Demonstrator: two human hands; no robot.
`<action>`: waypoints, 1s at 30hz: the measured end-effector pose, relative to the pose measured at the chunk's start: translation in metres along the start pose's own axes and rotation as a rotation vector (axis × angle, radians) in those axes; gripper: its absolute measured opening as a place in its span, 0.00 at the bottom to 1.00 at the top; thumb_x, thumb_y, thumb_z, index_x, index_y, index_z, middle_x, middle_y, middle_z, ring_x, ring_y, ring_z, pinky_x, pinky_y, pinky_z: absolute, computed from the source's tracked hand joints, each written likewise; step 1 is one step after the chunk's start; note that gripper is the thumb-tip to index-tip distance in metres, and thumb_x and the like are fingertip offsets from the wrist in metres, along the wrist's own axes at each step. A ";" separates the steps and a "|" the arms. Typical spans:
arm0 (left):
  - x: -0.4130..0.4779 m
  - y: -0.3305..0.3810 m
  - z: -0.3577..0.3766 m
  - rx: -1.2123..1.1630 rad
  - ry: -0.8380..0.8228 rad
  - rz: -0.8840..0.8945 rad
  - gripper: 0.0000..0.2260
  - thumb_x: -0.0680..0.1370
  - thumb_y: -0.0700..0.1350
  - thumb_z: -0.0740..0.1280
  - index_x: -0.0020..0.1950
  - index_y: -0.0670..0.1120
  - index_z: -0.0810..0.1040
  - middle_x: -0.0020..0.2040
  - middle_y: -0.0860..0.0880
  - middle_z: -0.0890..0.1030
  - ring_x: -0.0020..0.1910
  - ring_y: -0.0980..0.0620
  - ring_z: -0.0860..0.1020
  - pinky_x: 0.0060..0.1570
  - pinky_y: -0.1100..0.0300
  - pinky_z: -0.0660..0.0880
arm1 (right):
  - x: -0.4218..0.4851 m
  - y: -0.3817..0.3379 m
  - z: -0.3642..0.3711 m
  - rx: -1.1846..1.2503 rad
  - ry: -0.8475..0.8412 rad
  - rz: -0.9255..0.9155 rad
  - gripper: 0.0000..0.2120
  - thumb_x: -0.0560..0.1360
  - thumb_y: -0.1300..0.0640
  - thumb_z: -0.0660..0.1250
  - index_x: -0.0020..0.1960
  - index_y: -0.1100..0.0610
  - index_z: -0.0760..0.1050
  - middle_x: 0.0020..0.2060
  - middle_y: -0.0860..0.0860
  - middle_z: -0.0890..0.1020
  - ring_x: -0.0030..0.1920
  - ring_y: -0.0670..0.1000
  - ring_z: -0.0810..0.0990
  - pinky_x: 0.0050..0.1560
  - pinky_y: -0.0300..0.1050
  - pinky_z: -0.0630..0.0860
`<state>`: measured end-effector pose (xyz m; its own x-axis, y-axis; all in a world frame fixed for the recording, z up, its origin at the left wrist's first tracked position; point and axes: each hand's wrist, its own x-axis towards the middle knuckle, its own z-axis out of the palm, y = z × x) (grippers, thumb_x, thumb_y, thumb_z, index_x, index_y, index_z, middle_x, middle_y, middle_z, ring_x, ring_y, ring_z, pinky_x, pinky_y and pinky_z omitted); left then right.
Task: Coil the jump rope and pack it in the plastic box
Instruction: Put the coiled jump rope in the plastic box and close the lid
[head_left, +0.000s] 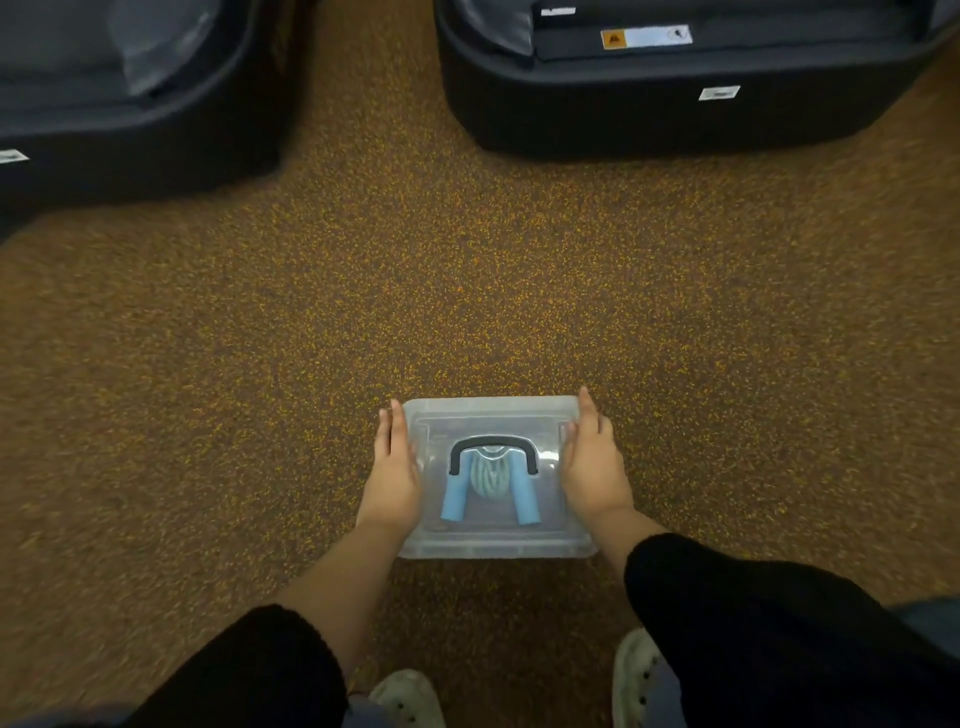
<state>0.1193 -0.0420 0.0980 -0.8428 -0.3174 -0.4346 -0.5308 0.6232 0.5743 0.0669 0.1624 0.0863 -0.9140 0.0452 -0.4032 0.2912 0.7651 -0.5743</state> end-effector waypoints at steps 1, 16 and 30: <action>0.002 0.003 -0.002 0.000 0.010 -0.011 0.26 0.83 0.40 0.49 0.77 0.51 0.41 0.79 0.51 0.42 0.73 0.44 0.63 0.60 0.48 0.69 | 0.004 -0.004 -0.003 -0.007 0.003 -0.020 0.25 0.82 0.52 0.49 0.77 0.49 0.47 0.70 0.55 0.65 0.43 0.50 0.72 0.43 0.43 0.68; 0.104 0.069 -0.054 0.016 0.172 0.011 0.30 0.81 0.34 0.50 0.77 0.51 0.39 0.78 0.47 0.41 0.75 0.43 0.58 0.61 0.51 0.68 | 0.123 -0.088 -0.044 -0.023 0.075 -0.234 0.26 0.82 0.53 0.49 0.78 0.52 0.45 0.73 0.56 0.61 0.61 0.53 0.72 0.56 0.46 0.70; 0.188 0.052 -0.051 0.106 0.147 -0.020 0.30 0.79 0.32 0.49 0.78 0.49 0.43 0.78 0.45 0.42 0.75 0.40 0.57 0.68 0.48 0.60 | 0.199 -0.103 -0.015 -0.185 -0.106 -0.301 0.30 0.79 0.66 0.51 0.77 0.57 0.42 0.77 0.57 0.46 0.76 0.56 0.52 0.73 0.46 0.53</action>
<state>-0.0707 -0.1060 0.0815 -0.8402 -0.4269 -0.3344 -0.5419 0.6852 0.4867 -0.1492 0.1020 0.0755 -0.9137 -0.2593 -0.3129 -0.0513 0.8374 -0.5441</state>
